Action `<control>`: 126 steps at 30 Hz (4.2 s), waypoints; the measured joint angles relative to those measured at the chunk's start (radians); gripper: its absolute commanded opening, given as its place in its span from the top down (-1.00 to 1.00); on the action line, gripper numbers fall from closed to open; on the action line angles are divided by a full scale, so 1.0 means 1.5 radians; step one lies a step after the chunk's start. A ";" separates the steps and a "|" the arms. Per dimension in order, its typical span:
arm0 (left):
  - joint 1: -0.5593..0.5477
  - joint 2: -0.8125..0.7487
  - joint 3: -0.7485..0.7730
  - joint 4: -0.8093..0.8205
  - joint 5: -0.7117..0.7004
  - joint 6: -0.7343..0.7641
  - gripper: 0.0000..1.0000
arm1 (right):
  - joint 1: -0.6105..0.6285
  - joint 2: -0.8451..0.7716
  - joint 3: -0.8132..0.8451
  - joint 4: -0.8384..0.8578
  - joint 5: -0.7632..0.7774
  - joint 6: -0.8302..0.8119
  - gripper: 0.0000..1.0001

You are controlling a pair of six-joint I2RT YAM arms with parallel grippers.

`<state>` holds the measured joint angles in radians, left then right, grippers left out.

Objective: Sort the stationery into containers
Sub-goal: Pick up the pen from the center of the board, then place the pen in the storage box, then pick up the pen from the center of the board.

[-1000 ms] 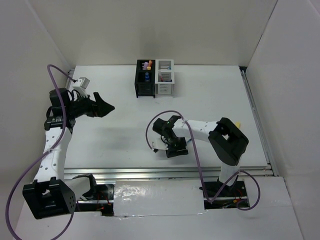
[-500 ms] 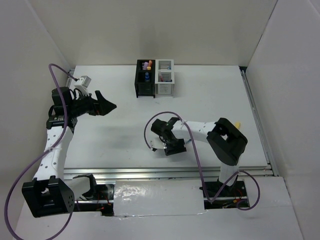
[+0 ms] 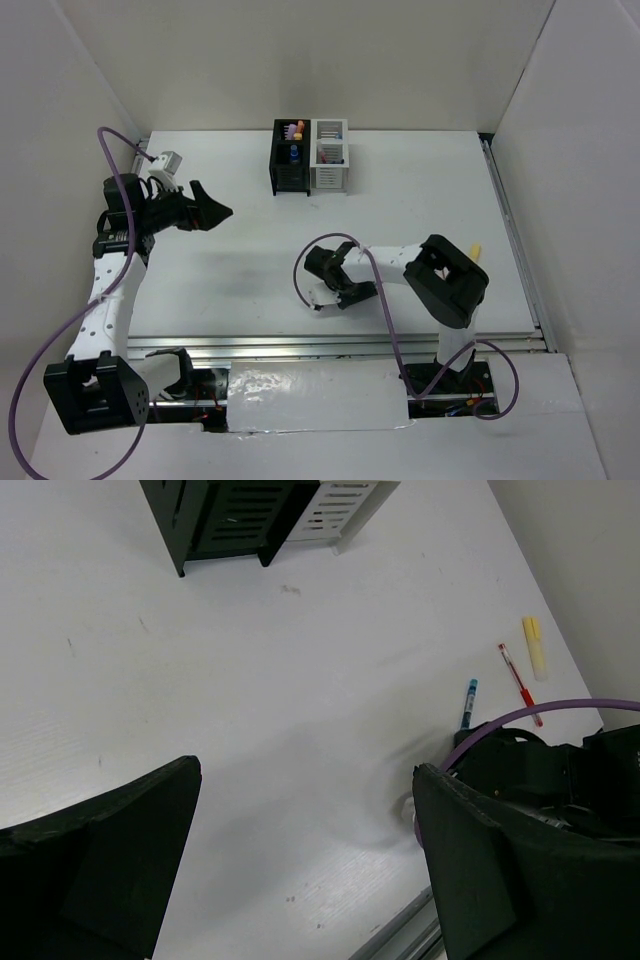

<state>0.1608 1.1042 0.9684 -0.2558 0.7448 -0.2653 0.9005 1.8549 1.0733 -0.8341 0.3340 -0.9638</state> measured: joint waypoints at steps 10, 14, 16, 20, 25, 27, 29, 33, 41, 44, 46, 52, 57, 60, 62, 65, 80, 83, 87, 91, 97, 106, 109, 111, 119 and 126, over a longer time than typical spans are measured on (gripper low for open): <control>-0.016 0.027 0.014 0.002 -0.013 -0.001 -0.99 | 0.007 0.001 0.013 0.015 0.002 -0.019 1.00; -0.027 0.027 0.017 0.002 -0.024 -0.001 -0.99 | 0.009 0.001 0.063 0.021 -0.047 -0.017 1.00; -0.032 0.026 0.018 0.004 -0.029 -0.001 -0.99 | 0.009 0.001 0.111 0.014 -0.074 -0.011 1.00; -0.037 0.024 0.017 0.018 -0.038 -0.002 -0.99 | -0.016 -0.005 0.278 0.013 -0.176 0.033 1.00; -0.027 0.011 0.015 0.061 -0.050 -0.017 -0.99 | -0.137 -0.074 0.380 0.112 -0.367 0.162 1.00; -0.015 0.010 0.015 0.082 -0.051 -0.021 -0.99 | -0.207 -0.098 0.404 0.151 -0.429 0.223 1.00; -0.006 0.010 0.015 0.100 -0.055 -0.028 -0.99 | -0.279 -0.106 0.436 0.200 -0.490 0.298 1.00; 0.001 0.012 0.014 0.142 -0.062 -0.038 -0.99 | -0.389 -0.092 0.482 0.314 -0.564 0.451 1.00; 0.001 0.031 -0.011 0.191 -0.060 -0.054 -0.99 | -0.433 0.011 0.523 0.477 -0.605 0.645 1.00; 0.001 0.043 -0.013 0.191 -0.059 -0.054 -0.99 | -0.431 0.060 0.542 0.498 -0.600 0.674 1.00; 0.001 0.045 -0.013 0.190 -0.059 -0.053 -0.99 | -0.430 0.090 0.553 0.506 -0.595 0.679 1.00; 0.001 0.046 -0.014 0.191 -0.059 -0.049 -0.99 | -0.425 0.149 0.596 0.518 -0.572 0.677 1.00; 0.001 0.052 -0.021 0.199 -0.058 -0.050 -0.99 | -0.426 0.166 0.617 0.522 -0.564 0.669 1.00; 0.001 0.059 -0.024 0.201 -0.058 -0.051 -0.99 | -0.426 0.180 0.623 0.521 -0.565 0.663 0.90; 0.001 0.060 -0.026 0.201 -0.058 -0.051 -0.98 | -0.426 0.193 0.624 0.519 -0.566 0.661 0.77; 0.001 0.060 -0.026 0.200 -0.058 -0.049 -0.99 | -0.426 0.212 0.625 0.511 -0.568 0.659 0.48; 0.001 0.055 -0.026 0.198 -0.060 -0.035 -0.99 | -0.446 0.140 0.598 0.389 -0.566 0.679 -0.26; 0.001 0.043 -0.026 0.188 -0.062 -0.022 -0.99 | -0.487 0.018 0.530 0.321 -0.556 0.673 -0.14; 0.001 0.027 -0.026 0.185 -0.062 -0.003 -0.99 | -0.574 -0.167 0.408 0.238 -0.536 0.626 0.05; 0.000 0.018 -0.027 0.185 -0.062 0.005 -0.99 | -0.652 -0.301 0.268 0.154 -0.525 0.583 0.09; -0.001 0.017 -0.027 0.184 -0.062 0.006 -0.99 | -0.696 -0.377 0.084 0.031 -0.511 0.532 0.12; -0.004 0.017 -0.039 0.185 -0.062 0.003 -0.99 | -0.723 -0.461 -0.058 -0.008 -0.445 0.522 0.12; -0.005 0.017 -0.039 0.186 -0.062 0.004 -0.99 | -0.723 -0.423 -0.060 0.003 -0.416 0.522 0.18; -0.006 0.017 -0.039 0.186 -0.062 0.004 -0.99 | -0.723 -0.381 -0.059 0.013 -0.398 0.525 0.21; -0.007 0.017 -0.039 0.185 -0.062 0.008 -0.99 | -0.722 -0.235 -0.042 0.056 -0.340 0.540 0.32; -0.008 0.033 -0.039 0.191 -0.062 0.016 -0.99 | -0.712 -0.179 -0.010 0.091 -0.302 0.542 0.31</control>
<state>0.1493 1.1530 0.9096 0.0303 0.6521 -0.2409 -0.1680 1.5864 1.0576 -0.6979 -0.1184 -0.1505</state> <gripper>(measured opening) 0.993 0.342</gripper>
